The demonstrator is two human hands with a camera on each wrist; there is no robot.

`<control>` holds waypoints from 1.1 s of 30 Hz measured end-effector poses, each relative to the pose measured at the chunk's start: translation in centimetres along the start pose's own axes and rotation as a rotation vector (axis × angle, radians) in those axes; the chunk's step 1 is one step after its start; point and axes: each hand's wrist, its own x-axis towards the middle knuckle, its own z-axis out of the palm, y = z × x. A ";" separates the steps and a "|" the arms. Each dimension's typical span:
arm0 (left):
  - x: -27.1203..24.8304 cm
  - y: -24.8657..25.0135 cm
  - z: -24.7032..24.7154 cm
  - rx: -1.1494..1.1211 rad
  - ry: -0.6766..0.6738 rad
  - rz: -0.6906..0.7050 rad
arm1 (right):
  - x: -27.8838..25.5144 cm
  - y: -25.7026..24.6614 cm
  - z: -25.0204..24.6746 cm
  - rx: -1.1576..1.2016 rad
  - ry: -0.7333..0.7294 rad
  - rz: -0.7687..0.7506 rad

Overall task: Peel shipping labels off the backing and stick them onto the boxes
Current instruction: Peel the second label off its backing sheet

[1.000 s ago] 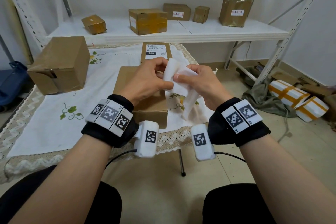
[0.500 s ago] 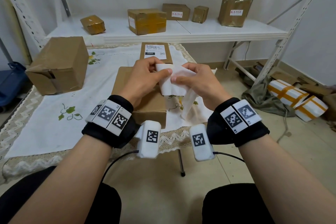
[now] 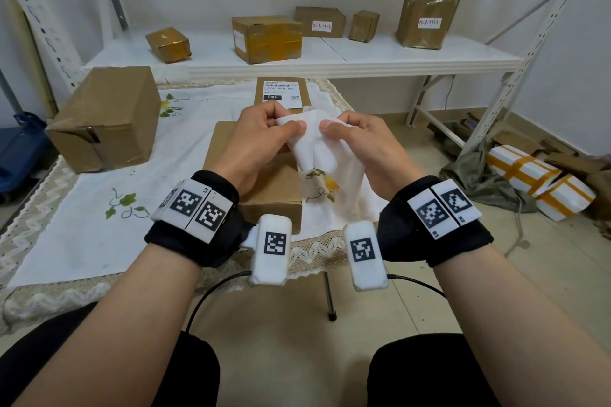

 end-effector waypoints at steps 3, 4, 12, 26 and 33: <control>0.0 0.0 0.0 0.002 0.008 0.002 | 0.1 -0.1 0.0 0.021 0.019 0.032; 0.0 0.0 0.0 0.000 0.010 0.003 | 0.1 -0.2 -0.1 0.036 0.027 0.041; 0.2 0.0 0.0 -0.051 -0.006 -0.009 | 0.3 -0.3 -0.3 0.133 0.051 0.100; 0.2 -0.1 -0.2 0.009 -0.024 -0.002 | -0.1 -0.4 -0.3 0.052 -0.093 0.115; 0.3 -0.2 -0.6 0.051 -0.045 0.006 | 0.2 -0.3 -0.6 -0.023 -0.094 0.112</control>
